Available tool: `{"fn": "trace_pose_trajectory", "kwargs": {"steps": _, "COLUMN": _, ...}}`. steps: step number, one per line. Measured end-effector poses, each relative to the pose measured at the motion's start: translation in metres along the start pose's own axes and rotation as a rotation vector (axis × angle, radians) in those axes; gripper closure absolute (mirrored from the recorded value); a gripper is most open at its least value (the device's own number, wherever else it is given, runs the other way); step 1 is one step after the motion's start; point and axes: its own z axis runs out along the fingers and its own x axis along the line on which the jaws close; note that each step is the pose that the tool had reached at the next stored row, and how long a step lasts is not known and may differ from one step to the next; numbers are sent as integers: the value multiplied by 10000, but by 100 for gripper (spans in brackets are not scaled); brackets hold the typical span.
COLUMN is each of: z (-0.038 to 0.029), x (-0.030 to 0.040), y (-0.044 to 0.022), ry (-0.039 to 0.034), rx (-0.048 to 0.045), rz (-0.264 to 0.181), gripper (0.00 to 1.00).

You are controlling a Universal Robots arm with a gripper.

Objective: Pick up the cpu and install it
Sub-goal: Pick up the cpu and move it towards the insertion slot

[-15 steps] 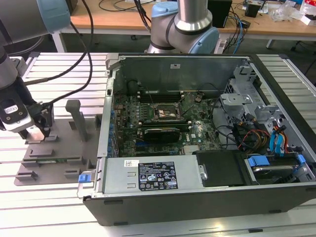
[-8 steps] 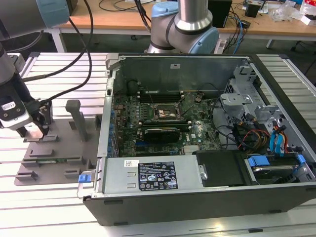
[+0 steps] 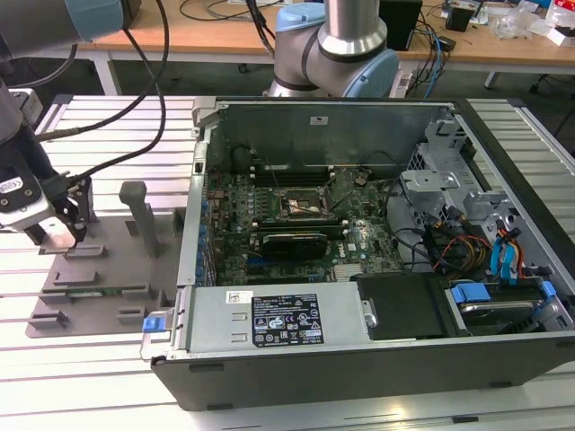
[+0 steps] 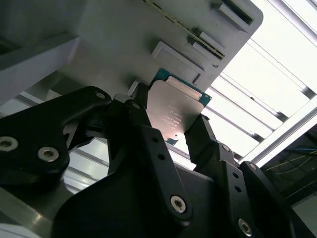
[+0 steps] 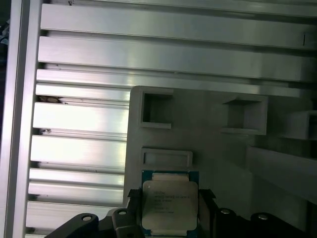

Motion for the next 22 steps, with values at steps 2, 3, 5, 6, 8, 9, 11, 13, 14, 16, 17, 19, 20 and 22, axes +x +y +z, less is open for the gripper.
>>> {"fn": "trace_pose_trajectory", "kwargs": {"steps": 2, "z": -15, "x": 0, "y": 0, "ry": 0, "rx": 0, "rz": 0, "gripper": 45}}
{"fn": "trace_pose_trajectory", "kwargs": {"steps": 3, "z": -30, "x": 0, "y": 0, "ry": 0, "rx": 1, "rz": 0, "gripper": 45}}
{"fn": "trace_pose_trajectory", "kwargs": {"steps": 5, "z": -61, "x": 0, "y": 0, "ry": 1, "rx": 0, "rz": 0, "gripper": 45}}
{"fn": "trace_pose_trajectory", "kwargs": {"steps": 6, "z": -69, "x": 0, "y": 1, "ry": 0, "rx": 0, "rz": 0, "gripper": 45}}
{"fn": "trace_pose_trajectory", "kwargs": {"steps": 8, "z": -83, "x": 0, "y": 1, "ry": -1, "rx": 0, "rz": 0, "gripper": 45}}
{"fn": "trace_pose_trajectory", "kwargs": {"steps": 9, "z": -93, "x": -1, "y": 1, "ry": 0, "rx": 0, "rz": 0, "gripper": 45}}
{"fn": "trace_pose_trajectory", "kwargs": {"steps": 11, "z": -129, "x": -1, "y": 1, "ry": 0, "rx": 0, "rz": 0, "gripper": 45}}
{"fn": "trace_pose_trajectory", "kwargs": {"steps": 13, "z": -160, "x": -1, "y": 1, "ry": 0, "rx": 0, "rz": 0, "gripper": 45}}
{"fn": "trace_pose_trajectory", "kwargs": {"steps": 14, "z": -176, "x": -1, "y": 1, "ry": 1, "rx": 0, "rz": 0, "gripper": 45}}
{"fn": "trace_pose_trajectory", "kwargs": {"steps": 16, "z": -197, "x": -1, "y": 1, "ry": 0, "rx": 1, "rz": 0, "gripper": 45}}
{"fn": "trace_pose_trajectory", "kwargs": {"steps": 17, "z": -212, "x": -1, "y": 2, "ry": -1, "rx": -1, "rz": 0, "gripper": 45}}
{"fn": "trace_pose_trajectory", "kwargs": {"steps": 19, "z": -248, "x": -1, "y": 2, "ry": 0, "rx": 0, "rz": 0, "gripper": 45}}
{"fn": "trace_pose_trajectory", "kwargs": {"steps": 20, "z": -262, "x": -1, "y": 2, "ry": 0, "rx": 1, "rz": 0, "gripper": 45}}
{"fn": "trace_pose_trajectory", "kwargs": {"steps": 22, "z": -285, "x": -1, "y": 2, "ry": 0, "rx": 0, "rz": 0, "gripper": 45}}
